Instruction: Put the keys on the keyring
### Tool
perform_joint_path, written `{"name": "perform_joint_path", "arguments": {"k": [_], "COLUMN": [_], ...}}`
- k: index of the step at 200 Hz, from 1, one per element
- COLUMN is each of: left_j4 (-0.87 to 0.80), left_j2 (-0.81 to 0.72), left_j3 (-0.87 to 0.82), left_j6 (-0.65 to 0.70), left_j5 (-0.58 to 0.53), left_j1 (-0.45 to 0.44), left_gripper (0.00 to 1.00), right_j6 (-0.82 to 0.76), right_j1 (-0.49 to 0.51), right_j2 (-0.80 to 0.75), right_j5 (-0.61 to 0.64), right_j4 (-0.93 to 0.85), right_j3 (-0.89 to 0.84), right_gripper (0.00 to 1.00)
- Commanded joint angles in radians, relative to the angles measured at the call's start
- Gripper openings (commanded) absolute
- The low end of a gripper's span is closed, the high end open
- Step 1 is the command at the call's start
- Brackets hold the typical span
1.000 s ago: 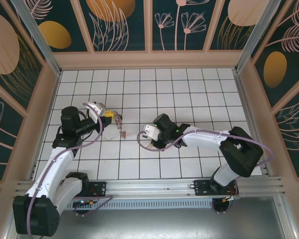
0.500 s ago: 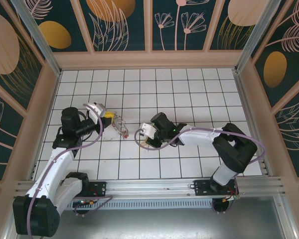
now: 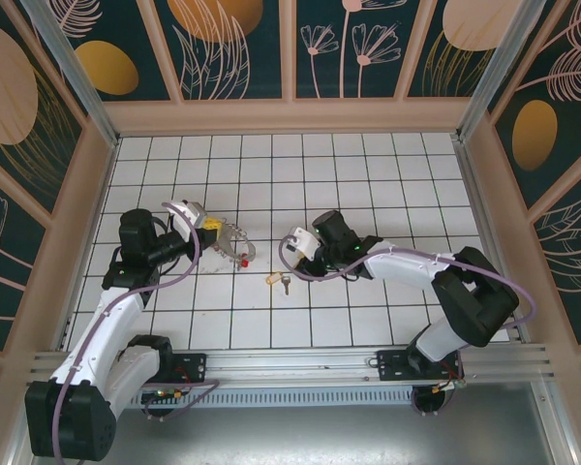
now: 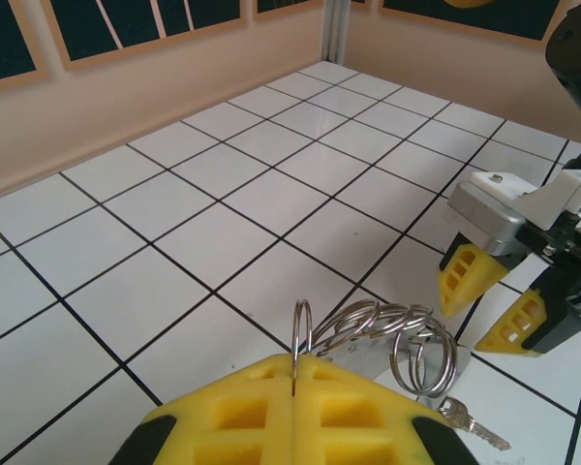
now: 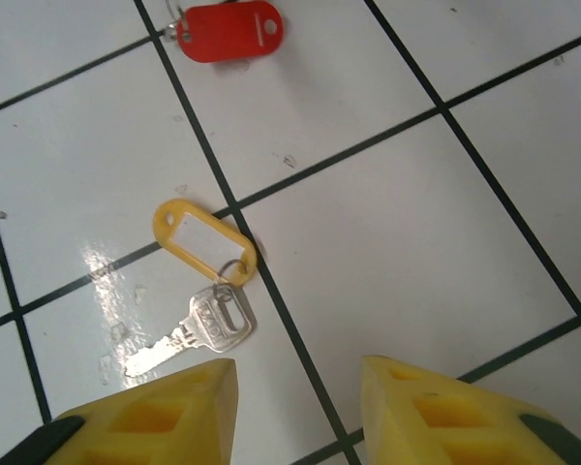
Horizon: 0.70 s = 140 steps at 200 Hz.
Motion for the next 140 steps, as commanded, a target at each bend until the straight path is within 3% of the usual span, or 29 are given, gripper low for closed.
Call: {"name": "perform_joint_path", "arguments": {"k": [1, 31, 72, 140], "left_j4": [0.018, 0.019, 0.016, 0.01], "left_j2": [-0.012, -0.023, -0.036, -0.037], "left_j3": [0.002, -0.004, -0.013, -0.006], "left_j6": [0.009, -0.008, -0.008, 0.0], "left_j5": [-0.01, -0.024, -0.016, -0.009], "left_j1": [-0.005, -0.005, -0.005, -0.005], "left_gripper": [0.0, 0.0, 0.0, 0.0], "right_j6": [0.068, 0.132, 0.074, 0.053], "right_j1": [0.044, 0.124, 0.129, 0.115], "right_j2": [0.01, 0.06, 0.091, 0.139], "right_j5": [-0.024, 0.064, 0.152, 0.059], "right_j4": [0.066, 0.15, 0.182, 0.21], "right_j3": [-0.005, -0.012, -0.044, -0.052], "right_gripper": [0.41, 0.45, 0.46, 0.46]}}
